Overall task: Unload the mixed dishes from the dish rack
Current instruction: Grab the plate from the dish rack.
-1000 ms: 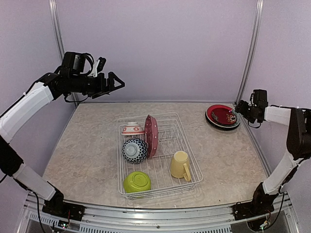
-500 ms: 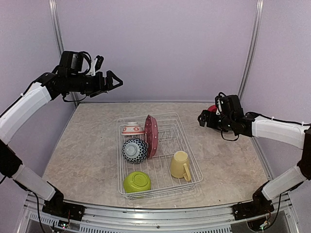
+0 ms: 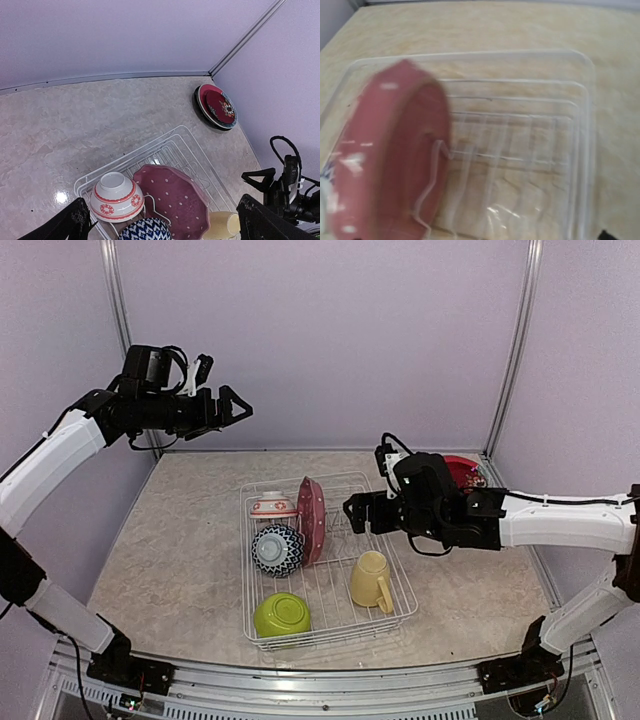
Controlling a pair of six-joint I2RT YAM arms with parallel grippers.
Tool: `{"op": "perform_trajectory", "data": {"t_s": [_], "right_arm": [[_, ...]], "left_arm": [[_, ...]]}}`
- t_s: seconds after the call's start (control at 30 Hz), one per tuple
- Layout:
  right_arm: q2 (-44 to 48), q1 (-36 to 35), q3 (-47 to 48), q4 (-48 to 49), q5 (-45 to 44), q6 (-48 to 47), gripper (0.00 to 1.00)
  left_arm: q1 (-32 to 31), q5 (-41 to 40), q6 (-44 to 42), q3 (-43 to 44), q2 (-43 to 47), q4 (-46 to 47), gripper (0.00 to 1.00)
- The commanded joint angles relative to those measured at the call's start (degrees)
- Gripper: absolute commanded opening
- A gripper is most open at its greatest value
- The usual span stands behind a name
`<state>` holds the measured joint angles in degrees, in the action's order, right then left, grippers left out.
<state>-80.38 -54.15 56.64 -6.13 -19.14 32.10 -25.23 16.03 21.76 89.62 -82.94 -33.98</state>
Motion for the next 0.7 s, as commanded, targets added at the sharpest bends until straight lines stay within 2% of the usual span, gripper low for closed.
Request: {"op": "perform_trajectory", "data": {"t_s": [0.0,0.13,0.23,0.33,0.47,0.67], "right_arm": [[-3.4,-4.9,6.0,-3.1,-11.3,-5.9,1.00],[-6.0,-6.0,9.3,-5.8,-16.5,-5.8,1.00],[-6.1,-7.1,7.1,-1.0,-19.1,-9.3,1.00],[-5.1,-5.7,6.8,0.2,-11.3,-7.0,1.00],[-3.9,-5.6,5.5,2.9,-8.8,-4.1,1.00],[-11.0,-5.7,13.4,-3.2,-6.3,1.4,1.00]], "left_arm": [[-0.2,-0.3,-0.8,0.7,-0.3,-0.5,0.99],[-0.2,-0.9,-1.1,0.7,-0.3,-0.6,0.99],[-0.2,-1.2,-1.3,0.7,-0.3,-0.5,0.99],[-0.2,-0.9,-1.2,0.7,-0.6,-0.6,0.99],[-0.1,-0.2,-1.1,1.1,-0.9,-0.9,0.99],[-0.1,-1.1,-1.5,0.7,-0.2,-0.5,0.99]]}}
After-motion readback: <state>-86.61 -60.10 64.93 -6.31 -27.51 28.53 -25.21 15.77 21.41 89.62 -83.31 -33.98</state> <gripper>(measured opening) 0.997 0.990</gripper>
